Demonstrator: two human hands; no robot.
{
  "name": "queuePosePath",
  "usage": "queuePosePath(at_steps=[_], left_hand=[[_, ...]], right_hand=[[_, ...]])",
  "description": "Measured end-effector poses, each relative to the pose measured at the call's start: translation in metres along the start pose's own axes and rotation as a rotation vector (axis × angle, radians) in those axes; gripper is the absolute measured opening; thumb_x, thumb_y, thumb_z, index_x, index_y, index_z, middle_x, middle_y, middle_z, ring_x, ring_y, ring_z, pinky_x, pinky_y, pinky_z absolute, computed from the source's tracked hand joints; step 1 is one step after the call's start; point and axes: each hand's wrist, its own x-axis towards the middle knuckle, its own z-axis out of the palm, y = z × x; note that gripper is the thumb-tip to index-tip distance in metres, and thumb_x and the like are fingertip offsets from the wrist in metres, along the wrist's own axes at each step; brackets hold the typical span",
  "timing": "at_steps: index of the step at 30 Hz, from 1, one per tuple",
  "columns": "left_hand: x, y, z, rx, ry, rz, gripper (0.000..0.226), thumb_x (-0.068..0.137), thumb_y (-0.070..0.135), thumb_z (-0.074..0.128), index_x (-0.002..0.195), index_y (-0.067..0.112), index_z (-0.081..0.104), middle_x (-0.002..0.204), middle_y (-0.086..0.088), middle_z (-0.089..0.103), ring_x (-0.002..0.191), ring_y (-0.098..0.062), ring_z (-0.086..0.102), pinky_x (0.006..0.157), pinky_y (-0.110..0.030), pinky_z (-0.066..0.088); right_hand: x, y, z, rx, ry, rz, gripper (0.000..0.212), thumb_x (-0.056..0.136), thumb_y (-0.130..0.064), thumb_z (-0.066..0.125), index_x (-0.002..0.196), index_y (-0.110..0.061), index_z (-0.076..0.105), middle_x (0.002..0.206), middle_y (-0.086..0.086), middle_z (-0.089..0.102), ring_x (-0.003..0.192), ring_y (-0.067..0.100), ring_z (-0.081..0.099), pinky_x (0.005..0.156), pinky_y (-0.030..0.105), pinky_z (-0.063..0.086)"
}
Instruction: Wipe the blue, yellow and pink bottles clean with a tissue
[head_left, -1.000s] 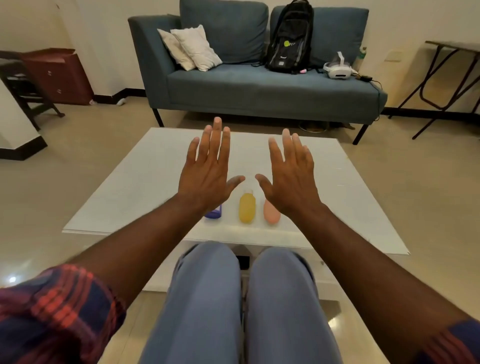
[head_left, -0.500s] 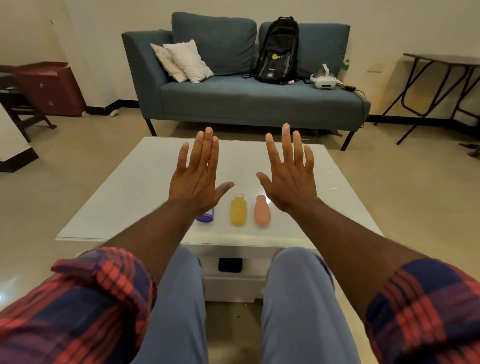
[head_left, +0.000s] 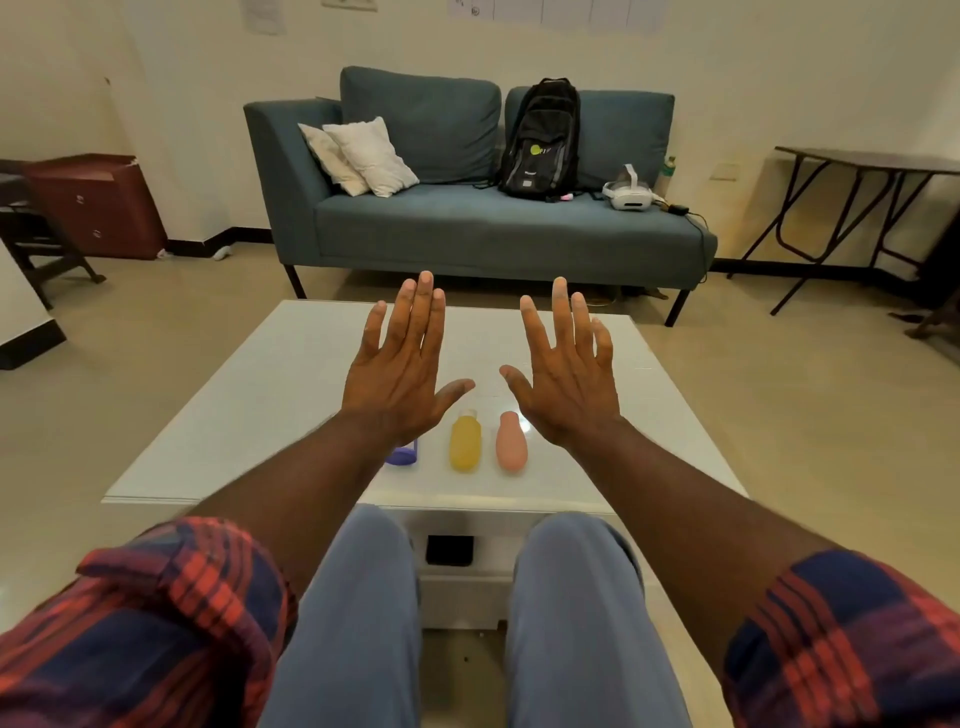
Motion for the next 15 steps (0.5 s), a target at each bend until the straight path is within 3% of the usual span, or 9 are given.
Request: queuePosePath(at_steps=[5,8,12,15], left_hand=[[-0.003,0.016,-0.001,-0.15,-0.02,0.01,0.101,0.089,0.083,0.014,0.161,0.015,-0.001,0.169,-0.01,-0.013,0.156,-0.033,-0.007,0.125,-0.055,0.004],[0.0,0.026,-0.006,-0.239,-0.14,-0.013,0.095,0.09,0.08,0.02,0.161,0.017,0.009,0.17,-0.009,0.003,0.156,-0.033,0.009,0.124,-0.053,0.019],[-0.005,0.026,0.006,-0.268,-0.32,-0.063,0.087,0.096,0.066,0.041,0.16,0.014,0.012,0.169,-0.01,0.012,0.154,-0.03,0.02,0.12,-0.044,0.03],[-0.015,0.02,0.026,-0.251,-0.406,-0.081,0.083,0.098,0.059,0.044,0.158,0.011,0.012,0.167,-0.012,0.017,0.15,-0.029,0.028,0.116,-0.04,0.036]], right_hand=[[-0.004,0.007,-0.001,0.045,-0.041,0.031,0.085,0.101,-0.073,0.031,0.168,-0.032,-0.001,0.175,0.01,-0.02,0.164,0.037,-0.008,0.129,0.057,0.0],[-0.007,0.009,-0.001,0.083,-0.097,0.051,0.08,0.103,-0.069,0.033,0.167,-0.03,0.007,0.176,0.01,-0.015,0.164,0.036,-0.006,0.13,0.054,0.003],[-0.013,0.009,0.003,0.16,-0.313,0.091,0.064,0.108,-0.057,0.038,0.16,-0.021,0.03,0.176,0.013,0.013,0.161,0.036,0.019,0.127,0.051,0.022],[-0.019,0.011,0.011,0.165,-0.544,0.131,0.052,0.11,-0.046,0.04,0.153,-0.018,0.039,0.16,0.012,0.039,0.145,0.035,0.042,0.116,0.047,0.038]])
